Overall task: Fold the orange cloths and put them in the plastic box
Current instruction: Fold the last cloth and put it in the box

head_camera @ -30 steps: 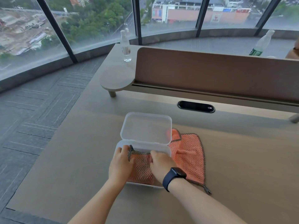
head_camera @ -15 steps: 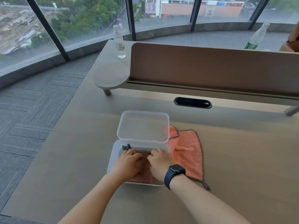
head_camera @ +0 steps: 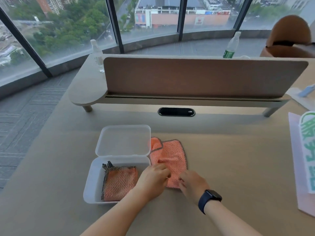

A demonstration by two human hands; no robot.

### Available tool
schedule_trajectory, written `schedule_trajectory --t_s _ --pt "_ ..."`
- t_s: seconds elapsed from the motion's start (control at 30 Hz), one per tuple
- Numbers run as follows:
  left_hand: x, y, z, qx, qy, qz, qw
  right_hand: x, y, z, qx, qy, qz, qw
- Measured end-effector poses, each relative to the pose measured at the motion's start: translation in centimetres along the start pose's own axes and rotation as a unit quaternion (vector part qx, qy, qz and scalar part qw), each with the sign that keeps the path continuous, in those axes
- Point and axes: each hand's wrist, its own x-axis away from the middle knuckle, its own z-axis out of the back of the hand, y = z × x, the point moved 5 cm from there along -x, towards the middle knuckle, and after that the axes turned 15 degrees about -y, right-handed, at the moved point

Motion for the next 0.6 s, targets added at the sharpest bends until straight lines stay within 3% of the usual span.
schedule_trajectory --t_s 0.07,0.2,0.37,0.6 --pt "-0.7 1.0 -1.6 -0.024 -0.045 0.014 0.999 0.5 0.9 -1.7 -0.002 -0.035 0.012 0.999" --pt "-1.7 2.7 -4.3 -0.040 -0.142 0.102 0.984 1.4 1.7 -3.4 -0.003 -0.033 0.038 0.999" --pt "-2.4 3.6 -6.4 -0.045 -0.170 0.158 0.972 1.8 3.1 -3.5 -0.019 -0.008 0.031 0.999" --pt "-3.2 4.8 -6.9 -0.015 -0.063 0.198 0.978 3.5 4.1 -0.5 -0.098 0.037 0.014 0.994"
